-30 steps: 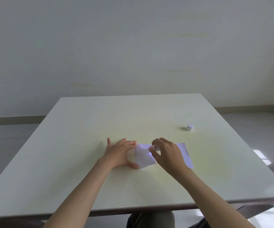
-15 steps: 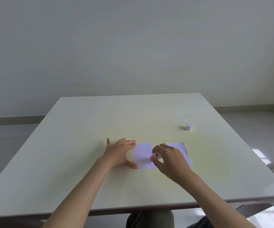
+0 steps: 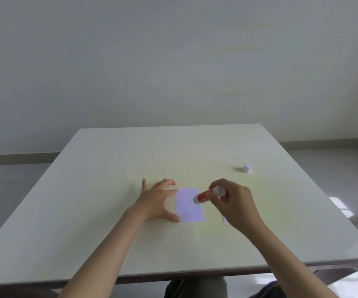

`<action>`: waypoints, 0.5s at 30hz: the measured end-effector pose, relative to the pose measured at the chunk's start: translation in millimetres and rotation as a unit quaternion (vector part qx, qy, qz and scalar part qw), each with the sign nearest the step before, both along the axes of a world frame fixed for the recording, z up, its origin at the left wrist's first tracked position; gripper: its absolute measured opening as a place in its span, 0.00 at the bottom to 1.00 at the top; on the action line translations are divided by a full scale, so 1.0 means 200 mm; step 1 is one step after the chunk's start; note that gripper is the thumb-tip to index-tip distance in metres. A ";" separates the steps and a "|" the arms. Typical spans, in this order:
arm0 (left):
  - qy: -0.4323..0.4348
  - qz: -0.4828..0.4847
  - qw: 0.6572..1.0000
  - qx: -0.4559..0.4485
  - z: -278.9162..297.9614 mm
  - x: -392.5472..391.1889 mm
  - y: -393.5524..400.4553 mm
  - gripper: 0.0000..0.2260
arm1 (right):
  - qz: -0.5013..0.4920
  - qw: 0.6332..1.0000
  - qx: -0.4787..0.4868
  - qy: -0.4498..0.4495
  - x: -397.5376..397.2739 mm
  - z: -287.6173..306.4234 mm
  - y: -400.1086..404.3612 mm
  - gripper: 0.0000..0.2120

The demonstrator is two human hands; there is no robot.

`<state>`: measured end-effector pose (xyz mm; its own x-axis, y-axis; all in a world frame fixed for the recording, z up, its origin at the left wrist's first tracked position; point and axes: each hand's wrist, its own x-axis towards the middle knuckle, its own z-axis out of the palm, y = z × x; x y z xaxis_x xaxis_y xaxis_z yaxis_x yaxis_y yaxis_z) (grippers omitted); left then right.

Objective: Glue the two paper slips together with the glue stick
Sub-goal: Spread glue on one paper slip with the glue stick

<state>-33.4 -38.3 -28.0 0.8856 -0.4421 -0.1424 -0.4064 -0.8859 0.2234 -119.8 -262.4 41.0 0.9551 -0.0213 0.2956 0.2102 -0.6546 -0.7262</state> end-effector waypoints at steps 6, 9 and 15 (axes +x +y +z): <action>-0.017 -0.012 0.999 -0.026 0.02 -0.01 0.00 0.43 | -0.029 0.929 0.355 0.104 0.03 -0.03 -0.07 0.04; -0.009 0.008 0.999 -0.042 0.03 -0.03 0.01 0.43 | -0.031 0.819 0.530 0.217 0.02 -0.09 -0.07 0.05; -0.014 0.071 0.969 -0.238 0.06 -0.09 -0.04 0.30 | -0.023 0.653 0.682 0.330 -0.02 -0.23 0.06 0.09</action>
<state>-51.3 -47.0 -16.1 0.9432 -0.3243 0.0729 -0.2992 -0.7330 0.6109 -124.4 -251.0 -4.8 0.8536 0.1315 -0.5041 -0.4400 0.6999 -0.5625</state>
